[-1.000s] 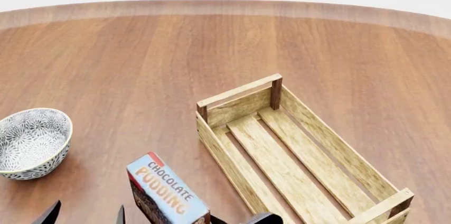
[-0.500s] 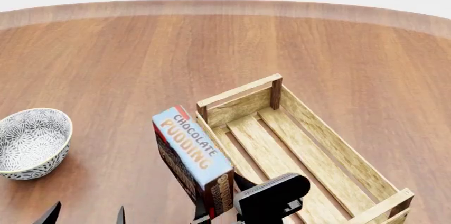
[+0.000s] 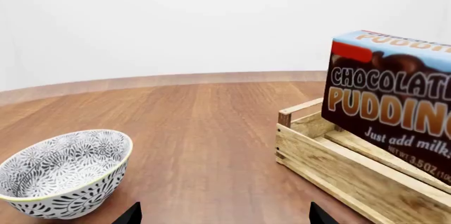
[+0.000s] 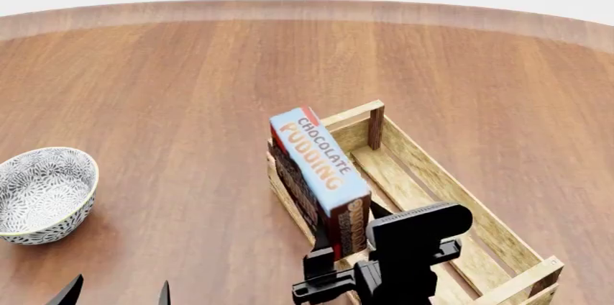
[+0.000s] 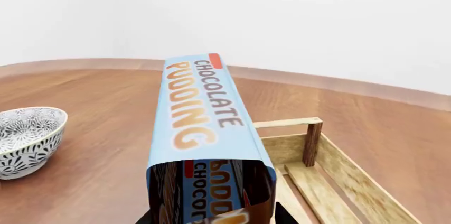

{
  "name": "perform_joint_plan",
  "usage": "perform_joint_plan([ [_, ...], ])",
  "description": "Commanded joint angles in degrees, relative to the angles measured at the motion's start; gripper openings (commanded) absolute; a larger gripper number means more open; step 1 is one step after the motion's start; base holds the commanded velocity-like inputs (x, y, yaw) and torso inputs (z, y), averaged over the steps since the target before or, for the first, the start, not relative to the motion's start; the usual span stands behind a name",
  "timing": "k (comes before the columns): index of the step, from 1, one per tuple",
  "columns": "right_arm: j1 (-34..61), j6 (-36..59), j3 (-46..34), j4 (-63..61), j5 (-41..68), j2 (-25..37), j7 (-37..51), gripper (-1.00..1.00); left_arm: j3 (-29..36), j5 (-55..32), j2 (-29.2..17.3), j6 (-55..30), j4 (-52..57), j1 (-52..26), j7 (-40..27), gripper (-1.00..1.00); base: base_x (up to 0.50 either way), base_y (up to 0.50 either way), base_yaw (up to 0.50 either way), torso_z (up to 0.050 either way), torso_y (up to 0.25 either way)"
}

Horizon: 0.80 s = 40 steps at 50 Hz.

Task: Pick up the chocolate pudding and put it in the tray.

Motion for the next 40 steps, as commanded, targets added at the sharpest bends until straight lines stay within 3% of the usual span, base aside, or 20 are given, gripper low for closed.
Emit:
perform_joint_plan([
  [1, 2.38, -1.53, 1.94, 6.03, -1.78, -0.2, 0.3, -1.0, 0.08, -0.27, -0.14, 0.46, -0.44, 0.09, -0.1, 1.0, 0.0, 0.0, 0.0, 0.0, 0.0],
  [25, 7.51, -4.38, 3.61, 20.64, -3.01, -1.6, 0.61, -1.0, 0.53, -0.62, -0.35, 0.31, -0.88, -0.58, -0.37, 1.0, 0.0, 0.0, 0.0, 0.0, 0.0],
  [40, 10.63, -11.17, 4.42, 33.98, -4.17, -4.32, -0.62, -1.0, 0.77, -0.78, -0.37, 1.19, -1.76, -0.47, -0.44, 1.0, 0.0, 0.0, 0.0, 0.0, 0.001],
])
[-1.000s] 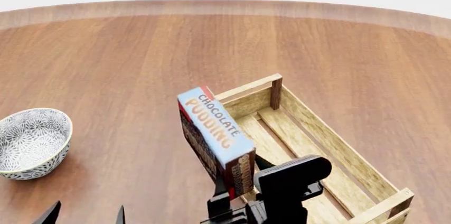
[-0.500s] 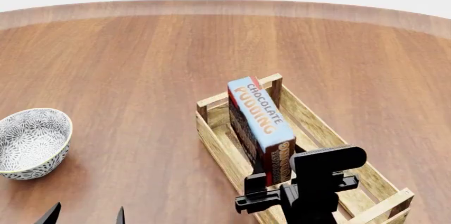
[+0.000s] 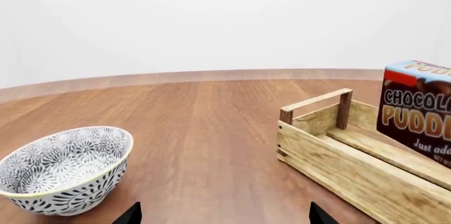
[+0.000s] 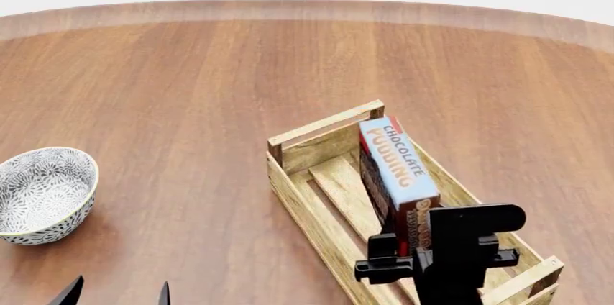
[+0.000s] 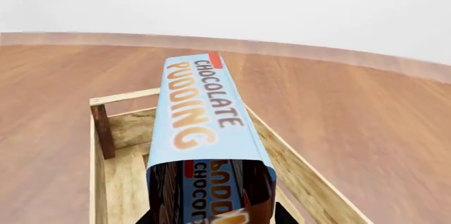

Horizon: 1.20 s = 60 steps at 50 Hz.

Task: Pick up the chocolate pudding and put it in the tray.

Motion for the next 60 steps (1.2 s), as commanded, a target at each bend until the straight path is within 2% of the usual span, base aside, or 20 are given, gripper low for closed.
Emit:
perform_joint_plan([
  [1, 1.91, -3.71, 0.79, 6.63, -2.1, -1.42, -0.9, -1.0, 0.16, -0.08, -0.1, 0.61, -0.48, 0.08, -0.09, 1.0, 0.0, 0.0, 0.0, 0.0, 0.0],
  [4, 2.32, -3.67, 0.55, 6.63, -2.5, -1.58, -0.5, -1.0, 0.01, -0.33, -0.29, 0.38, 0.18, 0.27, -0.31, 1.0, 0.0, 0.0, 0.0, 0.0, 0.0],
  [15, 6.06, -10.49, 1.2, 18.64, -3.38, -4.11, -1.88, -1.0, 0.59, -0.08, -0.36, 0.4, 0.16, 0.28, -0.42, 1.0, 0.0, 0.0, 0.0, 0.0, 0.0],
  [30, 8.13, -14.41, 1.44, 25.66, -3.79, -5.44, -2.94, -1.0, 1.12, 0.05, -0.23, 0.91, -0.93, -0.1, -0.42, 1.0, 0.0, 0.0, 0.0, 0.0, 0.0],
  [40, 6.96, -12.26, 1.36, 22.0, -3.68, -4.62, -1.93, -1.0, 1.37, 0.01, -0.32, 1.05, -1.01, -0.17, -0.49, 1.0, 0.0, 0.0, 0.0, 0.0, 0.001],
  [41, 7.32, -13.01, 1.53, 23.4, -3.84, -4.86, -1.22, 1.0, 1.38, 0.04, -0.32, 1.18, -1.09, -0.14, -0.53, 1.0, 0.0, 0.0, 0.0, 0.0, 0.0],
  [49, 6.19, -10.85, 1.24, 19.99, -3.66, -4.11, -0.95, 1.0, 1.62, -0.04, -0.48, 0.84, -0.47, -0.06, -0.72, 1.0, 0.0, 0.0, 0.0, 0.0, 0.0],
  [55, 7.32, -12.75, 1.07, 23.66, -4.22, -4.85, -1.47, 1.0, 1.6, -0.13, -0.56, 1.0, -0.66, -0.11, -0.82, 1.0, 0.0, 0.0, 0.0, 0.0, 0.0],
  [60, 6.78, -11.72, 0.98, 21.77, -4.18, -4.44, -1.08, 1.0, 1.76, -0.15, -0.63, 0.82, -0.25, -0.02, -0.99, 1.0, 0.0, 0.0, 0.0, 0.0, 0.0],
])
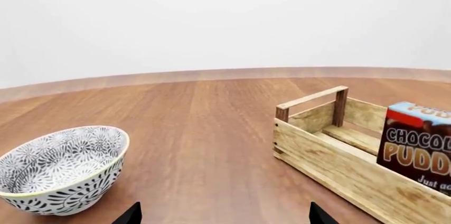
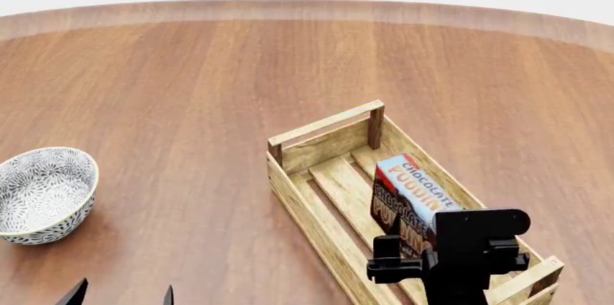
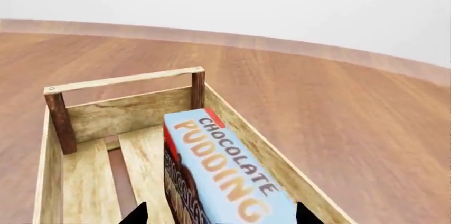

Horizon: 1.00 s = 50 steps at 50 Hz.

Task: Pick up the chocolate pudding and put it in the tray.

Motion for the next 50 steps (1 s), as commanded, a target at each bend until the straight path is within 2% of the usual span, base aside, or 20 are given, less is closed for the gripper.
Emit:
perform_joint_plan([
  [1, -0.6, 1.09, -0.17, -1.99, -0.36, 0.43, 0.68, 1.0, 0.22, -0.11, -0.17, -0.12, 0.36, 0.04, -0.25, 1.0, 0.0, 0.0, 0.0, 0.0, 0.0],
  [6, -2.55, 2.39, -0.06, -6.91, 0.09, 1.44, 1.62, 1.0, 0.21, -0.22, -0.22, -0.31, 0.72, -0.09, -0.47, 1.0, 0.0, 0.0, 0.0, 0.0, 0.0],
  [14, -9.65, 8.94, 0.47, -27.98, 2.58, 6.13, 5.53, 1.0, 0.02, -0.14, -1.81, -5.6, 8.21, -1.26, -2.39, 1.0, 0.0, 0.0, 0.0, 0.0, 0.0],
  [22, -14.55, 13.38, 0.2, -43.81, 3.82, 10.21, 8.42, 1.0, -0.14, -0.36, -2.61, -10.13, 14.17, -2.78, -3.98, 1.0, 0.0, 0.0, 0.0, 0.0, 0.0],
  [50, -24.24, 15.23, 0.56, -72.02, 4.83, 16.61, 14.75, 1.0, 0.4, -0.79, -4.03, -12.4, 21.36, -1.67, -5.39, 1.0, 0.0, 0.0, 0.0, 0.0, 0.0],
])
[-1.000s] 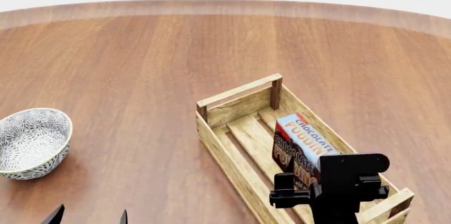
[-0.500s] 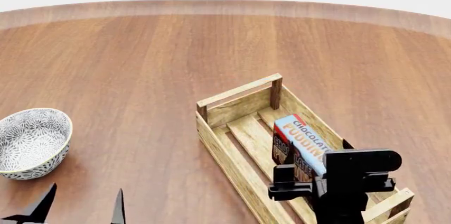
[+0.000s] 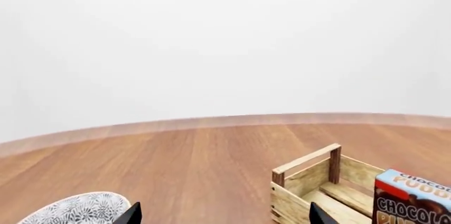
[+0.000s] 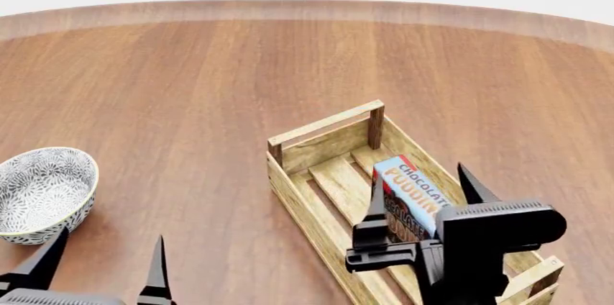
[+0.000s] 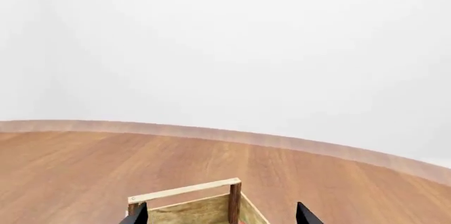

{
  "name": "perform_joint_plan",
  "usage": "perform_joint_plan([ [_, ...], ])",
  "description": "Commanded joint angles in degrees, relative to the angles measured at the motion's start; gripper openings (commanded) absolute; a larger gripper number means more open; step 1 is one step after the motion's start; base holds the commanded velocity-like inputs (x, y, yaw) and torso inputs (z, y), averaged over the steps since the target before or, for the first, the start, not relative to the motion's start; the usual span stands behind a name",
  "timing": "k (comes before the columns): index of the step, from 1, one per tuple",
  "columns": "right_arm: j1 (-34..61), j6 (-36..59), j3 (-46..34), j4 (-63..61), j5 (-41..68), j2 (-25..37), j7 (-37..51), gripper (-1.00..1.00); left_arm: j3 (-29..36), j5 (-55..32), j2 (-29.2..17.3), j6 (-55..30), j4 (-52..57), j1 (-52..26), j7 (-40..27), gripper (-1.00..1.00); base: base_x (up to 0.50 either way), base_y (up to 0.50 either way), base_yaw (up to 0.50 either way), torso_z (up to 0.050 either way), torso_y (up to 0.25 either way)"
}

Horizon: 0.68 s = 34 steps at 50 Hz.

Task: Pick up the chocolate pudding and put it in the tray.

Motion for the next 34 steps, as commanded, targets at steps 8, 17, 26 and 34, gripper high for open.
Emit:
perform_joint_plan([
  [8, -6.55, -1.51, 0.89, -13.32, 0.32, 3.09, 3.2, 1.0, 0.57, 0.09, -0.9, -0.8, 3.68, 0.95, -0.71, 1.0, 0.0, 0.0, 0.0, 0.0, 0.0],
  [17, -9.65, -2.34, 1.0, -18.2, -0.68, 4.36, 4.89, 1.0, 0.78, 0.1, -1.21, -0.77, 4.75, 1.54, -0.98, 1.0, 0.0, 0.0, 0.0, 0.0, 0.0],
  [26, -11.35, -3.51, 0.92, -20.33, -1.47, 4.66, 5.57, 1.0, 0.66, -0.02, -1.67, -0.11, 5.34, 2.41, -1.14, 1.0, 0.0, 0.0, 0.0, 0.0, 0.0],
  [34, -12.28, -4.81, 1.06, -20.27, -1.41, 4.53, 5.45, 1.0, 0.64, -0.35, -1.75, 0.36, 5.5, 2.77, -1.14, 1.0, 0.0, 0.0, 0.0, 0.0, 0.0],
])
